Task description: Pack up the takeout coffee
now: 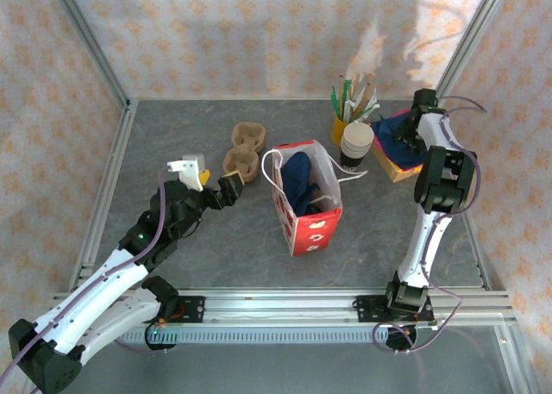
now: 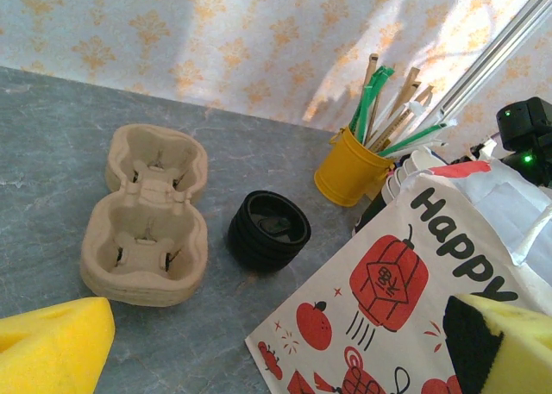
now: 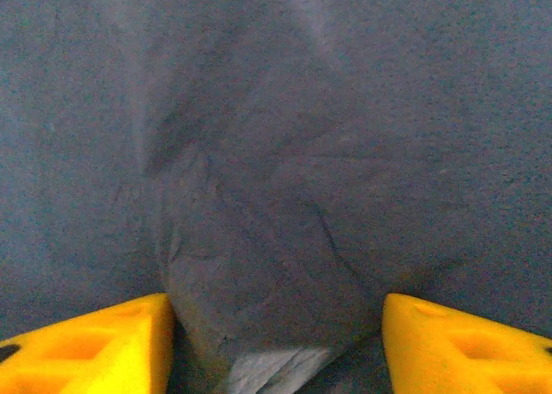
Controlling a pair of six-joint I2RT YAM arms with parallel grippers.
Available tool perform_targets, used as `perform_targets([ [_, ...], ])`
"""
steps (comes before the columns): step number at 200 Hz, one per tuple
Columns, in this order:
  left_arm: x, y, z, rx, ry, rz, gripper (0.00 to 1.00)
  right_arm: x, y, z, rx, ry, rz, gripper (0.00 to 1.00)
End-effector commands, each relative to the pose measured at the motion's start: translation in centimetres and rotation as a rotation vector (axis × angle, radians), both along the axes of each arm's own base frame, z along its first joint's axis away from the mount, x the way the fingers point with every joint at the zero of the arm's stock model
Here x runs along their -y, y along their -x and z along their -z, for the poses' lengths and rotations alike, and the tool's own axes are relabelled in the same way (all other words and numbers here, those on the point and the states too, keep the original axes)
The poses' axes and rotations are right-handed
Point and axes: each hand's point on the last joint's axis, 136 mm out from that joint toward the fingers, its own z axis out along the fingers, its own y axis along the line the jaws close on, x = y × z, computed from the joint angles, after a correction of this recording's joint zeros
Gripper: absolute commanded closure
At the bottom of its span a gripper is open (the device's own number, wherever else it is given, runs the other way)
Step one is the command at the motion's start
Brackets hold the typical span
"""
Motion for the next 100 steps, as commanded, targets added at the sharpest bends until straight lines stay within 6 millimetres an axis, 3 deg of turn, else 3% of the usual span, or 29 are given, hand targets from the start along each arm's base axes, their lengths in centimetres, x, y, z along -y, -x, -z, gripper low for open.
perform_targets([
  [1, -0.5, -0.1, -0.3, 0.008, 0.009, -0.022, 0.01, -1.5, 0.4, 0.7, -0.033, -0.072, -0.025, 0.43],
  [33, -0.5, -0.1, -0.3, 0.009, 0.006, -0.022, 0.01, -2.5, -0.7, -1.1, 0.047, -0.137, -0.027, 0.56],
  [100, -0.6, -0.2, -0.2, 0.007, -0.005, -0.025, 0.01, -3.5, -2.4, -4.5, 0.156, -0.197, -0.034, 0.72],
])
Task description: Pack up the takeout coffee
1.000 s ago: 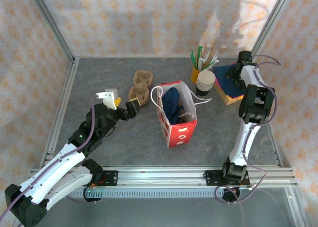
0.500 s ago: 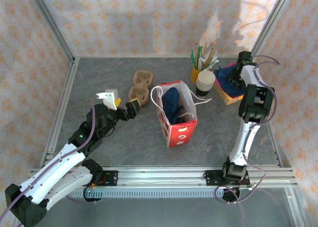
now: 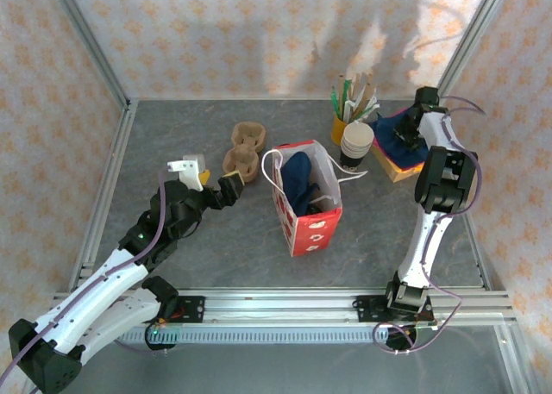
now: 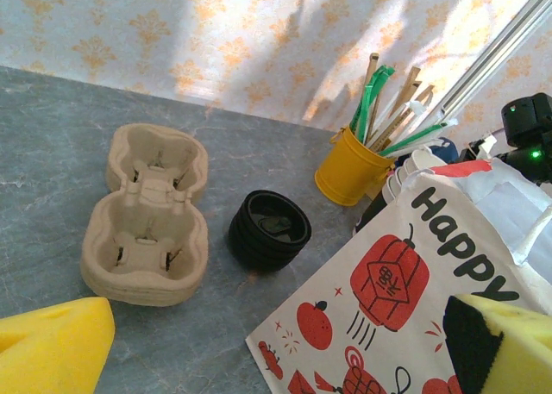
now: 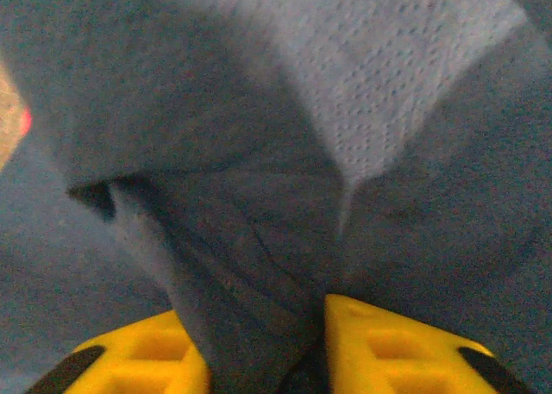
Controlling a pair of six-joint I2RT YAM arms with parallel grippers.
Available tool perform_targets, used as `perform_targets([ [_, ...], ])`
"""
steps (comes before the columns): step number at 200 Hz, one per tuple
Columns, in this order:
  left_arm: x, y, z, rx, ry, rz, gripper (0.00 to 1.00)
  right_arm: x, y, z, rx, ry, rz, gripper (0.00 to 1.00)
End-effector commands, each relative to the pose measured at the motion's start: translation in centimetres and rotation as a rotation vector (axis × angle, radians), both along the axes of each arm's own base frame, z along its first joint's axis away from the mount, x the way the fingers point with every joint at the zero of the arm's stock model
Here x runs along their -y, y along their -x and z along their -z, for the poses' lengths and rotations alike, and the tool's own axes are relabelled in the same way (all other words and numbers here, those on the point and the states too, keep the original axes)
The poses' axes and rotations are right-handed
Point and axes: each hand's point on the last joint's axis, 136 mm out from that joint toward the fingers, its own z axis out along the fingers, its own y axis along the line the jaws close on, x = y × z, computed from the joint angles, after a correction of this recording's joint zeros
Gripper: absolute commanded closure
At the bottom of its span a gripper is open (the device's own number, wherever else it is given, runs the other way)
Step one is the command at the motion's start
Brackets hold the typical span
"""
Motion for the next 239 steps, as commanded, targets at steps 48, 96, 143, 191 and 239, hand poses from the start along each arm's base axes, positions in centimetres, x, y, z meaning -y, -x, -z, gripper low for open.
perform_targets([
  [48, -0.5, -0.3, -0.3, 0.009, -0.008, -0.026, 0.01, -1.8, -1.4, -6.9, 0.17, -0.063, -0.029, 0.9],
  [96, -0.4, -0.5, -0.4, 0.006, -0.005, -0.022, 0.01, -2.0, -0.3, -12.4, 0.255, -0.034, -0.039, 0.99],
  [143, -0.3, -0.4, -0.4, 0.006, 0.001, -0.02, 0.01, -3.8, 2.3, -20.6, 0.404, -0.063, -0.09, 1.0],
  [191, -0.3, -0.3, -0.7, 0.015, 0.009, -0.019, 0.01, -8.7, 7.0, -27.9, 0.555, -0.235, -0.239, 1.0],
  [239, -0.2, -0.5, -0.7, 0.018, 0.011, -0.018, 0.01, -15.4, 12.8, -33.7, 0.682, -0.448, -0.444, 1.0],
])
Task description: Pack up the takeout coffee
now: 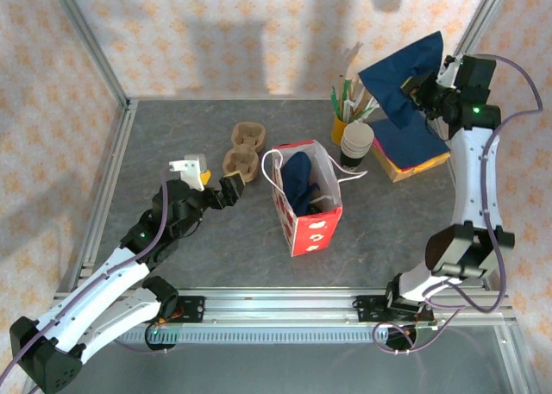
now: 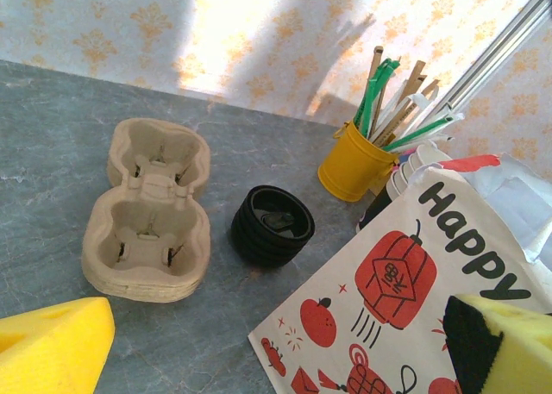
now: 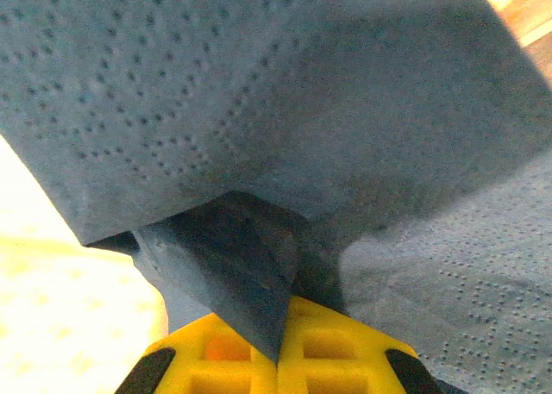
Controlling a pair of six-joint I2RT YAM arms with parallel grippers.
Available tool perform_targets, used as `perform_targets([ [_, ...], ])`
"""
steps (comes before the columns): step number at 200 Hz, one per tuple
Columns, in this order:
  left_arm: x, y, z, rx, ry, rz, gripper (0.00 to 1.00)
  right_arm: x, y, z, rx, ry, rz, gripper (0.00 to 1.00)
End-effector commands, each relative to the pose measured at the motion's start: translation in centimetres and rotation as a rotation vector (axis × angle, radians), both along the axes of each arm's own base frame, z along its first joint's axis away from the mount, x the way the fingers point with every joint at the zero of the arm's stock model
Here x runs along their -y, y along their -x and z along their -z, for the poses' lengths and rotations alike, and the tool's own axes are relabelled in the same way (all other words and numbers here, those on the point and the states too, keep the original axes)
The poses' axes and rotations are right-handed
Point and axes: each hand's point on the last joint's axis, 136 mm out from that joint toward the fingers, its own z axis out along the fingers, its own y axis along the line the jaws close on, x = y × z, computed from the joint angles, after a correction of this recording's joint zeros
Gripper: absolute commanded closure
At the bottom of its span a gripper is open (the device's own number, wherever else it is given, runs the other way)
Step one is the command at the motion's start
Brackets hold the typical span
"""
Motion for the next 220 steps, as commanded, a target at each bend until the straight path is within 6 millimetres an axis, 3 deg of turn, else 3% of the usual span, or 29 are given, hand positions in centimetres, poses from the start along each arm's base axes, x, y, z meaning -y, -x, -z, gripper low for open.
perform_targets([
  [1, -0.4, -0.3, -1.2, 0.032, 0.019, -0.019, 0.01, -4.5, 2.9, -3.1, 0.069, -0.102, -0.172, 1.0],
  [65, 0.2, -0.7, -1.4, 0.033, 0.022, -0.006, 0.01, -14.4, 9.9, -5.7, 0.088, -0.214, -0.484, 1.0],
  [95, 0.3, -0.8, -1.3, 0.03, 0.028, -0.001, 0.01, -17.8, 12.6, -5.0, 0.045, -0.243, -0.595, 1.0],
  [118, 0.3, -0.8, -1.3, 0.028, 0.032, -0.001, 0.01, -20.1, 14.9, -2.7, -0.031, -0.255, -0.653, 1.0],
  [145, 0.3, -0.8, -1.1, 0.026, 0.034, -0.005, 0.01, -22.7, 18.0, 1.4, -0.156, -0.241, -0.742, 1.0],
  [169, 0.5, -1.0, -0.9, 0.023, 0.038, 0.001, 0.01, -24.3, 19.6, 4.0, -0.216, -0.183, -0.778, 1.0],
  [193, 0.9, -1.2, -0.9, 0.018, 0.04, 0.012, 0.01, -24.3, 19.1, 6.3, -0.251, -0.091, -0.716, 1.0],
  [220, 1.0, -1.2, -0.9, 0.016, 0.043, 0.016, 0.01, -23.0, 17.7, 10.0, -0.33, 0.041, -0.6, 1.0],
])
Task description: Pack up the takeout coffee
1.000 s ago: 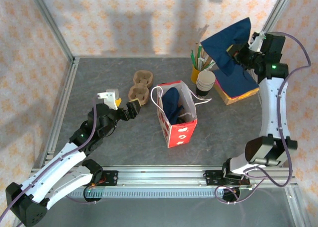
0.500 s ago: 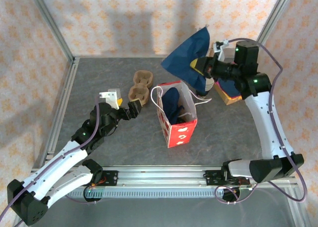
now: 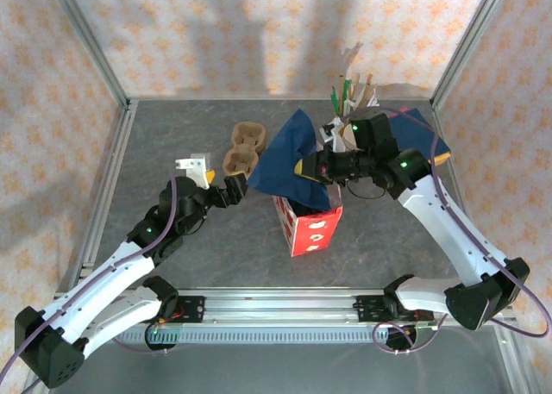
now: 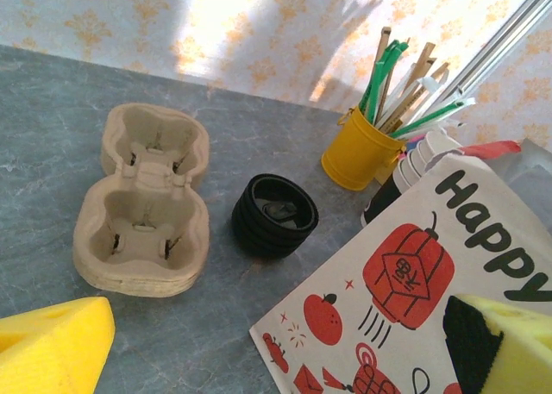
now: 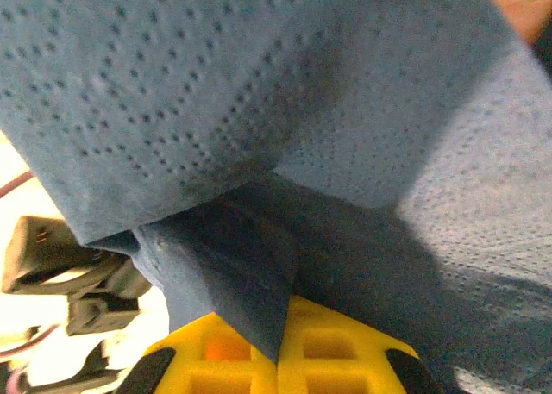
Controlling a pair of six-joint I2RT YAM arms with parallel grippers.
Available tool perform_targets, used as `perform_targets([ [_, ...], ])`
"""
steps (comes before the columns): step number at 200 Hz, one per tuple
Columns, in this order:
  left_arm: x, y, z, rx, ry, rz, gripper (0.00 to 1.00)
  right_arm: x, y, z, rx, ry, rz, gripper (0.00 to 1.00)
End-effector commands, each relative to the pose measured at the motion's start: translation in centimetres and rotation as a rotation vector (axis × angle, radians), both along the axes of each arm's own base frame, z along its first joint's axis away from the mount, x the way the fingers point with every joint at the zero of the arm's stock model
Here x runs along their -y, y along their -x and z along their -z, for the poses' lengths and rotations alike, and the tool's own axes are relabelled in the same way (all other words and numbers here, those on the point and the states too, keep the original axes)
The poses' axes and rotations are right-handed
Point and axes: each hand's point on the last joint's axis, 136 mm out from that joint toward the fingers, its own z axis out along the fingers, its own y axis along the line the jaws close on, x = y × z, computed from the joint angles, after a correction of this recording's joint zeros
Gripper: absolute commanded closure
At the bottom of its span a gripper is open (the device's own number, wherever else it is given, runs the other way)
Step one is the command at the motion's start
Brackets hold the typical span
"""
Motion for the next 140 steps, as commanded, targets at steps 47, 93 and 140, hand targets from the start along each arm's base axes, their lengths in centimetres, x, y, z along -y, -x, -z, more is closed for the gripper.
perform_targets([
  [47, 0.2, -0.3, -1.6, 0.041, 0.056, 0.001, 0.01, 1.5, -1.2, 7.3, -0.039, 0.333, 0.102, 1.0],
  [93, 0.2, -0.5, -1.6, 0.042, 0.052, 0.001, 0.01, 2.0, -0.6, 10.8, -0.065, 0.58, 0.095, 1.0],
  [140, 0.2, -0.6, -1.5, 0.043, 0.05, -0.004, 0.01, 2.0, -0.9, 10.9, -0.047, 0.653, 0.093, 0.99],
])
